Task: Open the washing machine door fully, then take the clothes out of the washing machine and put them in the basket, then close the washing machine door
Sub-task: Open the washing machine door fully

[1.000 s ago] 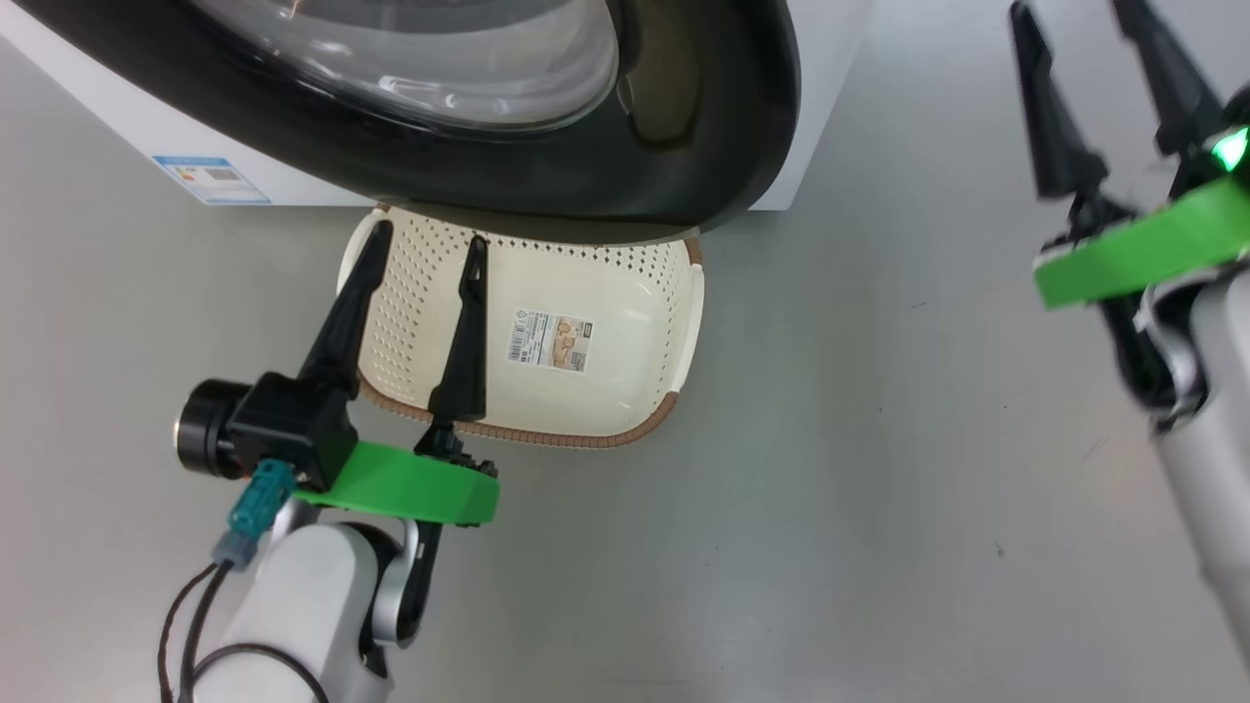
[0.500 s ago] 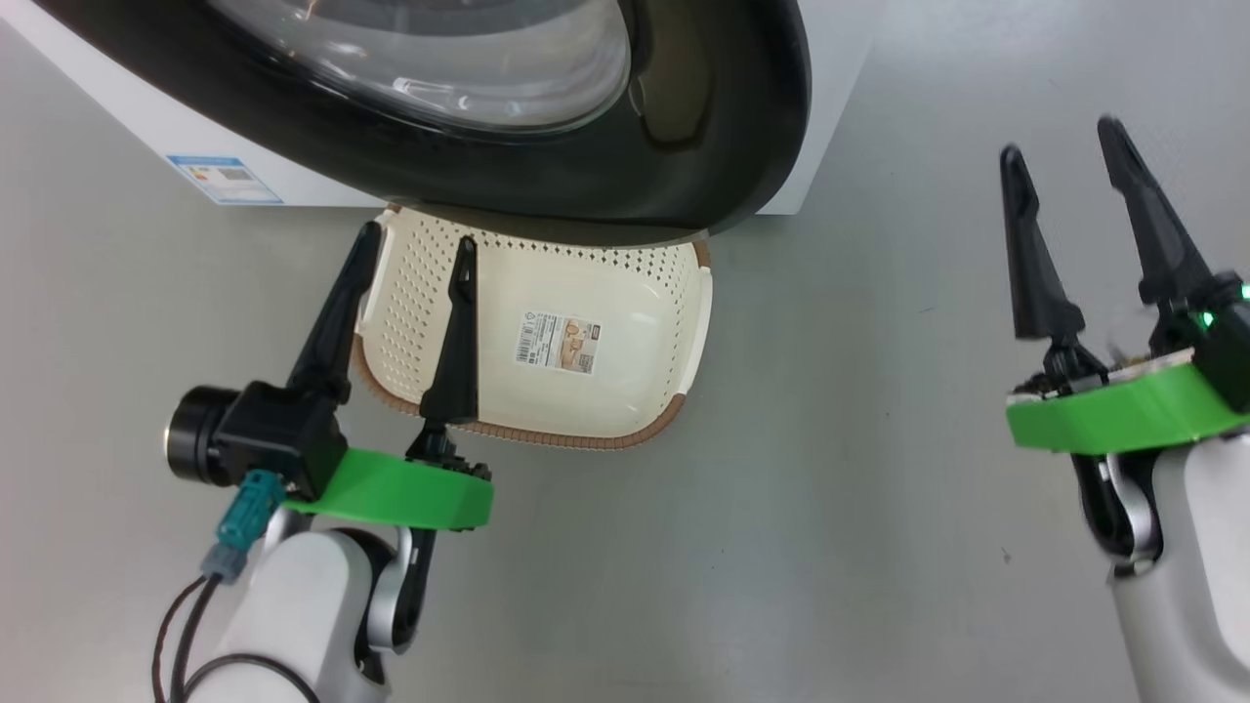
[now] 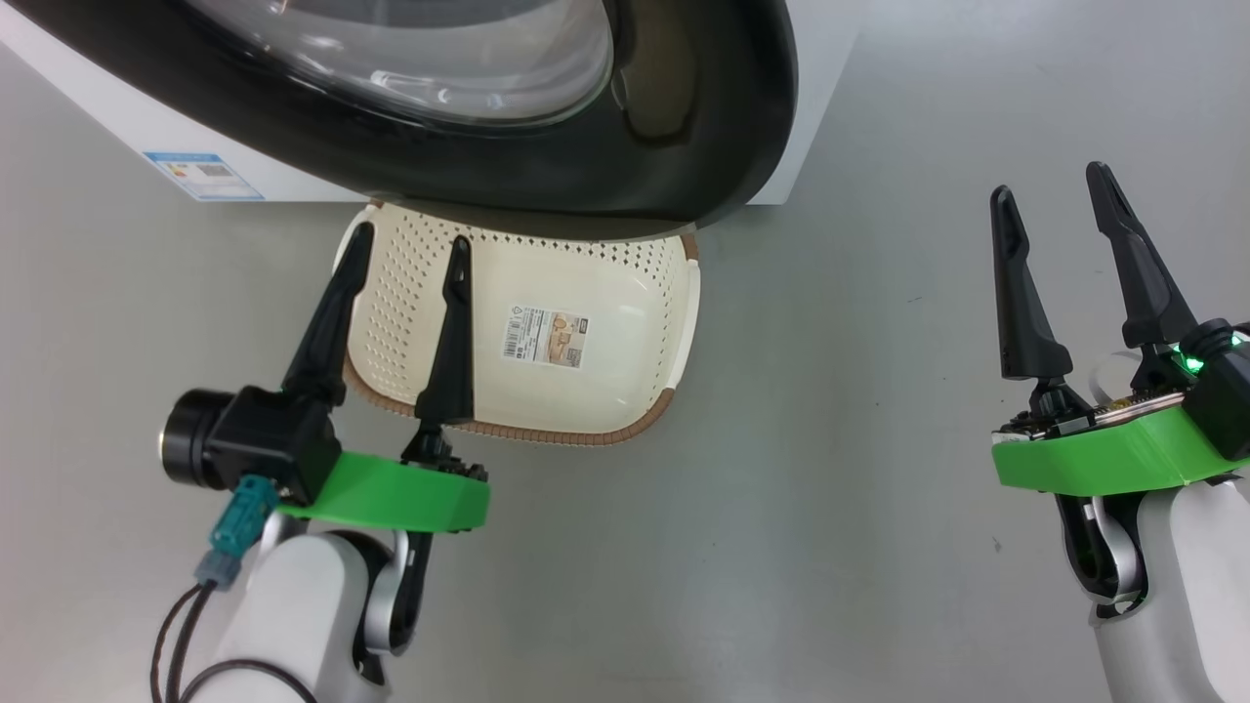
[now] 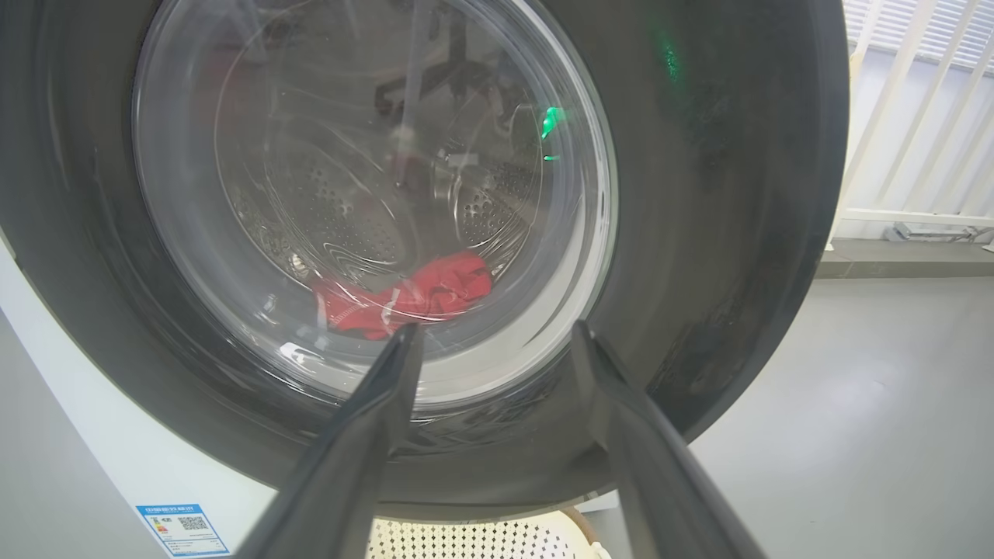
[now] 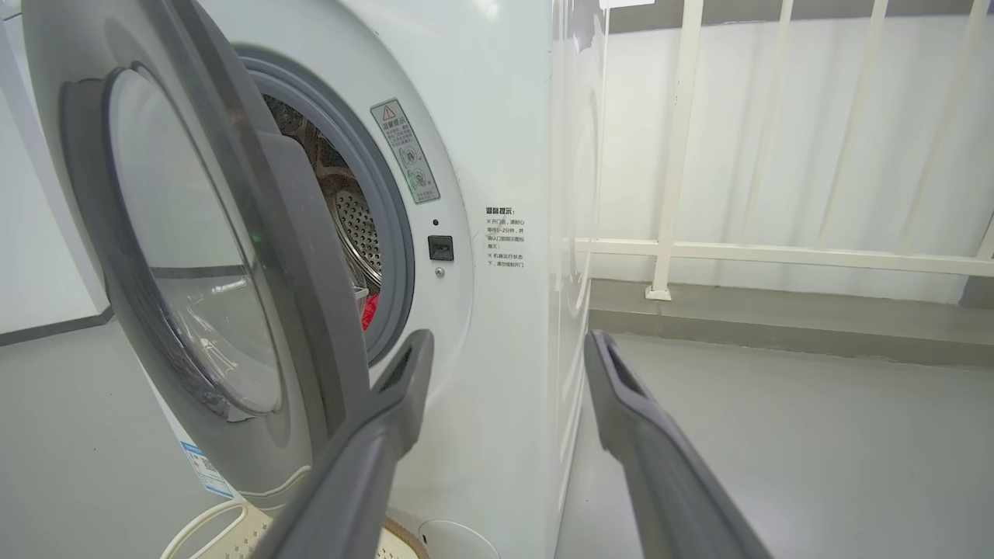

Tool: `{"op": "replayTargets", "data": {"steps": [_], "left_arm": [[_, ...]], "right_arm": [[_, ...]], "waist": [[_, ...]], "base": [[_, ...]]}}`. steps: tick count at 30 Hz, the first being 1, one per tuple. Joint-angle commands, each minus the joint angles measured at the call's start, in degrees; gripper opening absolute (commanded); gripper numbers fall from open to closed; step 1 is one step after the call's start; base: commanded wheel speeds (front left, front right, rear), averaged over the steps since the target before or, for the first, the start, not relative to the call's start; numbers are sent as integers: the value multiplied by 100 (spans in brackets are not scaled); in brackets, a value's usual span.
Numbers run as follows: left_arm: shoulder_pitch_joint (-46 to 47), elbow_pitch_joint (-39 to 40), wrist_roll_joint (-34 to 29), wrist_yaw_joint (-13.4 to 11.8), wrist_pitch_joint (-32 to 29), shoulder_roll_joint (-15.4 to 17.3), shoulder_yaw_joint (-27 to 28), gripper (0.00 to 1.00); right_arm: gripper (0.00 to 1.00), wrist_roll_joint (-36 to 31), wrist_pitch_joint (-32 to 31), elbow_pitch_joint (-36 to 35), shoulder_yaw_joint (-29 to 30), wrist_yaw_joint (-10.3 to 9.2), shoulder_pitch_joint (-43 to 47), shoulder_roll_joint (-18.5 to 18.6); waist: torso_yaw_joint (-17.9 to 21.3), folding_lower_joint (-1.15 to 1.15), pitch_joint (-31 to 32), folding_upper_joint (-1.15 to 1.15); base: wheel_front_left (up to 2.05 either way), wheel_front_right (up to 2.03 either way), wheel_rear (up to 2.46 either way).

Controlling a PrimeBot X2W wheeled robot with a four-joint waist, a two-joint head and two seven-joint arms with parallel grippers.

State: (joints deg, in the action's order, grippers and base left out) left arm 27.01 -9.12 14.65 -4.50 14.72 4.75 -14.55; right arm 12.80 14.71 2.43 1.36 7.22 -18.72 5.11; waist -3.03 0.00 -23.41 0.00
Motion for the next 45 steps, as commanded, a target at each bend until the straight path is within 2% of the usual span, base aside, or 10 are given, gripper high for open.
{"op": "replayTargets", "data": {"steps": [1, 22, 23, 24, 25, 28, 31, 35, 40, 45], "left_arm": [[-38, 147, -65, 39, 28, 112, 221, 100], [-67, 95, -220, 141, 28, 17, 358, 100], [-67, 94, -225, 147, 28, 13, 361, 100], [-71, 92, -232, 152, 28, 10, 363, 100], [-76, 90, -240, 155, 28, 7, 364, 100], [-81, 79, -256, 172, 28, -6, 356, 100], [-71, 79, -262, 186, 28, -23, 354, 100], [-69, 112, -261, 198, 28, -36, 392, 100], [-93, 162, -284, 207, 28, -55, 403, 100], [-111, 206, -306, 210, 28, -70, 415, 100]], "right_arm": [[100, -27, 29, -165, -84, 26, 164, -30], [100, -77, 29, -39, -160, 26, 104, -77], [18, -78, 29, -22, -216, 26, 104, -51], [0, -42, 29, 0, -278, 26, 100, -34], [0, 63, 29, 37, -329, 26, 95, -37], [0, 729, 29, 112, -412, 26, 14, -79], [0, 1717, 29, 205, -539, 26, -153, -92], [0, 3179, -173, 274, -805, 26, -546, 132], [0, 5212, -761, 145, -813, 26, -1105, 387], [0, 6978, -1771, 215, -671, 26, -1622, 518]], "waist": [[5, 0, 6, 0], [-35, 0, 28, 0], [-37, 0, 31, 0], [-38, 0, 36, 0], [-40, 0, 38, 0], [-61, 0, 40, 0], [-88, 0, 30, 0], [-123, 0, 3, 0], [-187, 0, -42, 0], [-244, 0, -97, 0]], "base": [[0, 0, 0], [0, 0, 0], [0, 0, 0], [0, 0, 0], [0, 0, 0], [0, 0, 0], [0, 0, 0], [0, 0, 0], [0, 0, 0], [0, 0, 0]]}}
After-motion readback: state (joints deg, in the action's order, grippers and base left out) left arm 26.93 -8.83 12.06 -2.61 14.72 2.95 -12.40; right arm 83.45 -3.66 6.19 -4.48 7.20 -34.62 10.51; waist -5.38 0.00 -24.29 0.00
